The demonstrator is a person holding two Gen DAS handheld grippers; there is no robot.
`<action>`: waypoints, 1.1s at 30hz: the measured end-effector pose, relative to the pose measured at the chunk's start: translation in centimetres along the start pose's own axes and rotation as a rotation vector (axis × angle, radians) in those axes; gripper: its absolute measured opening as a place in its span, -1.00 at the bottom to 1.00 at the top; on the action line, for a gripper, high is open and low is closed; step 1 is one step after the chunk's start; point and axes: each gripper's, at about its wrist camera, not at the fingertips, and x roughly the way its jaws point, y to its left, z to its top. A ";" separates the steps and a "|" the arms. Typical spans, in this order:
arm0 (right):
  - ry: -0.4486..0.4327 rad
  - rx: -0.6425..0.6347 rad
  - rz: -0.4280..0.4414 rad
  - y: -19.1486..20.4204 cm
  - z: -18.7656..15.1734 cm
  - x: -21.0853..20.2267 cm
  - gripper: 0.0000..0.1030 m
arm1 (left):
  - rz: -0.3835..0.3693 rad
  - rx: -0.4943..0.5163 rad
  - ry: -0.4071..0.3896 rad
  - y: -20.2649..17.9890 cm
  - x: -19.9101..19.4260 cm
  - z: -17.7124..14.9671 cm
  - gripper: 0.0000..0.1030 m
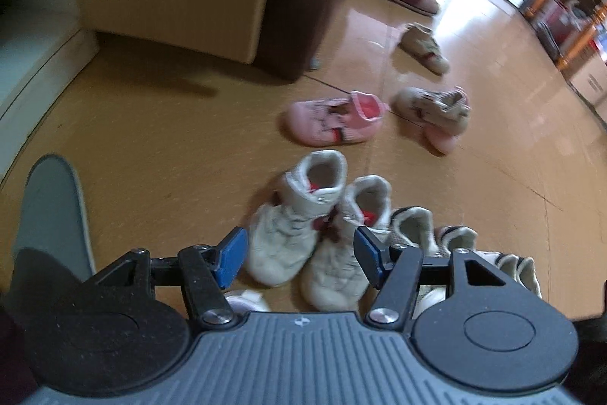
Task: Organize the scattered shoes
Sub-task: 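Set the white sneaker beside the row and open the right tool while the left tool releases its sneaker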
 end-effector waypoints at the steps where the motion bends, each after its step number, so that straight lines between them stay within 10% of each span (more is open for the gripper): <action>1: 0.010 -0.004 -0.005 0.3 -0.2 0.6 -0.68 | 0.000 -0.015 0.000 0.5 -0.1 -0.1 0.19; 16: 0.100 -0.065 -0.142 3.9 -2.1 11.2 -0.66 | -0.022 -0.193 0.005 5.5 1.8 0.1 0.19; 33: 0.120 -0.125 -0.156 5.5 -2.4 12.5 -0.43 | -0.023 -0.209 0.028 5.4 2.8 -0.4 0.19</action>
